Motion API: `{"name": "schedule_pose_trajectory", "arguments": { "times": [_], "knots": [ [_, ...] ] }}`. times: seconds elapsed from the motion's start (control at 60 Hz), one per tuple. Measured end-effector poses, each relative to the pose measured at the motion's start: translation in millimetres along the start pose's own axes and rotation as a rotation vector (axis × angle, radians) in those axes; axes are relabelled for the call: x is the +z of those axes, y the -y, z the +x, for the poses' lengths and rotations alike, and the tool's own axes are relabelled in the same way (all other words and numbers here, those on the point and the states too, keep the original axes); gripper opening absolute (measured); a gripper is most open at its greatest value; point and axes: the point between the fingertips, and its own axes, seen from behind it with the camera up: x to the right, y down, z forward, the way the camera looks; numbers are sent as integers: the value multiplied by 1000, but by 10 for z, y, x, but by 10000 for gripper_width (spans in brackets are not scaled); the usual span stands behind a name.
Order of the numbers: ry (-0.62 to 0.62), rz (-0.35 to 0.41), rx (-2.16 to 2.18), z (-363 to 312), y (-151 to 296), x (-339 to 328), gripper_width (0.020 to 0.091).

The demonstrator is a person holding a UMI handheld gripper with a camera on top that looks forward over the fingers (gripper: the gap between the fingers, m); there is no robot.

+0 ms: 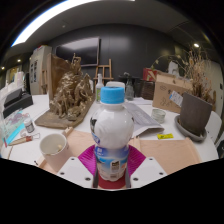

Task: Pour water

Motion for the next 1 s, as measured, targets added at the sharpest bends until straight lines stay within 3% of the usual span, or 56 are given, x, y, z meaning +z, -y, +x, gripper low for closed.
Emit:
{"name": "schedule_pose_trajectory", "arguments": {
  "times": [0.233,0.317,0.333,0.383,0.7,1.0],
  "knots": [
    [-6,-12,32,3,-46,-51,531],
    [-15,-57,42,3,-60,-170,841],
    [-20,-64,46,7,-60,-200,874],
    [-37,-81,53,5,-26,-340,847],
    [-195,-203,47,-362,241,-2152,856],
    [-253,-223,56,-924,262,-3229,854]
  ]
}}
